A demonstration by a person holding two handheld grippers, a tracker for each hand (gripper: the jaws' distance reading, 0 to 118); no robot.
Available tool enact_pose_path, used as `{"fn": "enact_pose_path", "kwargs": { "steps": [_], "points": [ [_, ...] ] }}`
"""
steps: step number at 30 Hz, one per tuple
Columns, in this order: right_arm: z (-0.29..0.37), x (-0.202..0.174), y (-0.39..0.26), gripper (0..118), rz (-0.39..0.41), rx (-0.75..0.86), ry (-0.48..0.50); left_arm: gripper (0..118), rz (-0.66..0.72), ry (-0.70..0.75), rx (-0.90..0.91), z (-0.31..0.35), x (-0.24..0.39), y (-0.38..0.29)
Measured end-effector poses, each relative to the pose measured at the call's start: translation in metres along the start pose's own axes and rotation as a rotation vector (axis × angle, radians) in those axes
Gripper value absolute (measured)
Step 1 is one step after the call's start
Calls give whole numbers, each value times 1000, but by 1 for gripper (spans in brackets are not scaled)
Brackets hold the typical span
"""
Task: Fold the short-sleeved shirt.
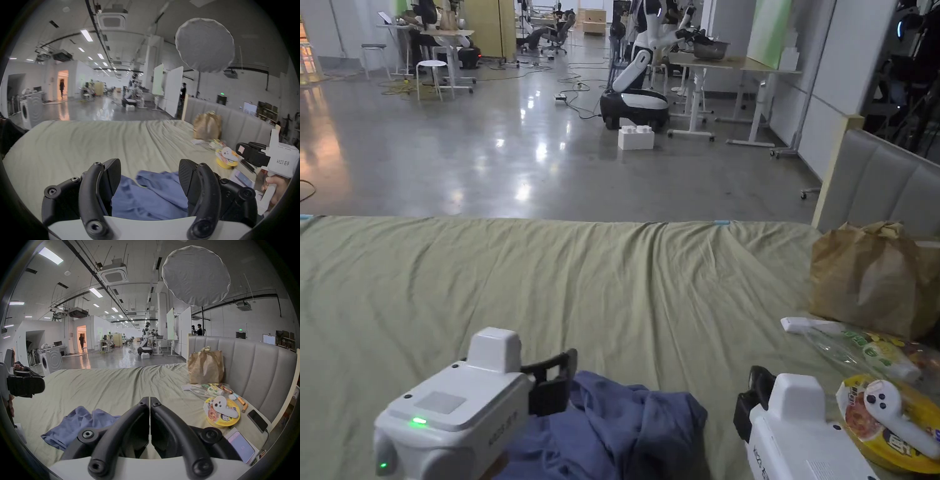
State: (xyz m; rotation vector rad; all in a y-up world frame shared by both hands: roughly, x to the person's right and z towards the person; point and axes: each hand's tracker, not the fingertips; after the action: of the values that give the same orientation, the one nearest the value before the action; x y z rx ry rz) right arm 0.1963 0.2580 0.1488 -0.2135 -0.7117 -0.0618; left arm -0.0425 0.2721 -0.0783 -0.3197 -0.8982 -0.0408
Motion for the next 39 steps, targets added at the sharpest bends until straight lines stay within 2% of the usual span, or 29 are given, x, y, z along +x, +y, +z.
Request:
{"fn": "enact_pose_path", "kwargs": {
  "steps": [4,6,7,9,10,13,15,18,21,25,26,27,28,30,32,36,39],
  "points": [
    [-6,-17,8,2,15,21,26,71,-31,145,40,23,-28,0],
    [-8,-23,10,2,19,28,36,62,-52,205,42,34,-39,-2],
    [-9,-26,11,2,20,30,39,54,-60,242,36,39,-43,-4],
    [-10,-31,12,2,18,35,45,19,-76,296,42,48,-51,-10],
    [-11,-34,12,2,18,37,50,11,-75,327,43,50,-56,-15],
    [-10,-42,12,2,26,36,67,2,-31,321,49,61,-67,-23],
    [-11,-46,11,2,34,33,76,0,-9,311,33,63,-72,-31],
    [-13,-51,8,2,36,23,86,0,26,311,-44,61,-79,-46],
    [-13,-53,4,2,43,6,96,0,173,215,-181,47,-100,-68],
    [-15,-51,-3,2,64,-9,99,0,201,209,-390,27,-119,-98],
    [-16,-50,-5,2,60,-14,94,8,208,222,-422,22,-124,-105],
    [-17,-48,-6,2,54,-22,89,23,207,250,-452,18,-127,-111],
    [-18,-47,-8,2,47,-37,82,43,208,261,-499,12,-130,-118],
    [-20,-45,-13,2,43,-56,76,55,209,277,-584,2,-133,-129],
    [-22,-44,-18,2,47,-68,70,63,211,251,-595,-5,-133,-139],
    [-23,-44,-27,2,47,-86,55,63,194,301,-719,-20,-130,-161],
    [-26,-42,-32,2,38,-102,47,64,105,326,-647,-20,-118,-164]
  ]
}}
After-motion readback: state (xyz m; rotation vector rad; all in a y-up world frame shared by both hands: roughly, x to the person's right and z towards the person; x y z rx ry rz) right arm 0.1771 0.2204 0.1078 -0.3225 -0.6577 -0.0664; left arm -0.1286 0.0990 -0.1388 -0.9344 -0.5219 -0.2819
